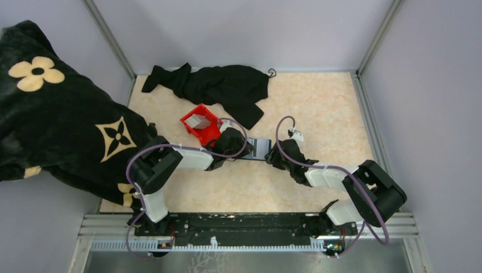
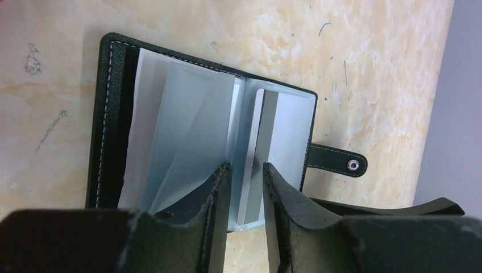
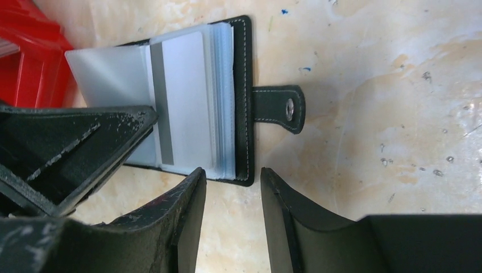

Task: Put the credit cards into the card holder
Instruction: Insert the credit card into the card holder.

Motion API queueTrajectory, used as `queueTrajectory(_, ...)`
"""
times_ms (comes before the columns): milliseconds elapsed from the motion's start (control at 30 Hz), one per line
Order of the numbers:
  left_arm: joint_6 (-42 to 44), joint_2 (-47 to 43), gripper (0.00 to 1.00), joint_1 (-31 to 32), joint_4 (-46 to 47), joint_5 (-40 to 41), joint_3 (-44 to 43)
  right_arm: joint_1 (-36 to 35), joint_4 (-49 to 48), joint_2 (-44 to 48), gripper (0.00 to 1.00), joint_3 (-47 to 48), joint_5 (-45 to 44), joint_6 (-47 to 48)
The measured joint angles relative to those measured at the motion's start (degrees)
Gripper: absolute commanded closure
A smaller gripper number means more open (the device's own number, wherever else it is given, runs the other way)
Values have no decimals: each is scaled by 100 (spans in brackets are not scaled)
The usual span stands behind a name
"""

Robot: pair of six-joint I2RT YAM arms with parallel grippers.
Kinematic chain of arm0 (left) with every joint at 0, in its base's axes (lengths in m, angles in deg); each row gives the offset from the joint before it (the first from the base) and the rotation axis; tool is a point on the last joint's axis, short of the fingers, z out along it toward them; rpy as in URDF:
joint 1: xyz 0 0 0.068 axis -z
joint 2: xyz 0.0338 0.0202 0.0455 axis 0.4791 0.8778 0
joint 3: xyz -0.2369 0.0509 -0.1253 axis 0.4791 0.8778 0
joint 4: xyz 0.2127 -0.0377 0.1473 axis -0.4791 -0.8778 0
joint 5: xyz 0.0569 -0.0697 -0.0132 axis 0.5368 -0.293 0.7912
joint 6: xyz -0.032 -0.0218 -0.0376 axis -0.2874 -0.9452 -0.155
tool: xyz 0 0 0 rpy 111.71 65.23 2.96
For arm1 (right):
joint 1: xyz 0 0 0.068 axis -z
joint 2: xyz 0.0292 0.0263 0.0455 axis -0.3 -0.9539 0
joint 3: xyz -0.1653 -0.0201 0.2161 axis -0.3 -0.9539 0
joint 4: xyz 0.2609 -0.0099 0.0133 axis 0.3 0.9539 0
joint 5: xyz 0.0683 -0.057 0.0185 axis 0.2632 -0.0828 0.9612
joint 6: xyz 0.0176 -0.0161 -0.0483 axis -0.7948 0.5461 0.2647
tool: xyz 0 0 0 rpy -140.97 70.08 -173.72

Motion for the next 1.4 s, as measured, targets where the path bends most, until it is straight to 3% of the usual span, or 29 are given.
queueTrajectory(600,-2,2,64,-22,105,-105,57,24,-1034,-955,59,267,-643,-286)
queueTrajectory(1033,-15,28,63,-48,243,-153,111,168,-2706,-1517,58,-35,-9,-260)
queueTrajectory(1400,-48,55,63,-59,282,-175,111,256,-3552,-1849,58,-197,442,-131)
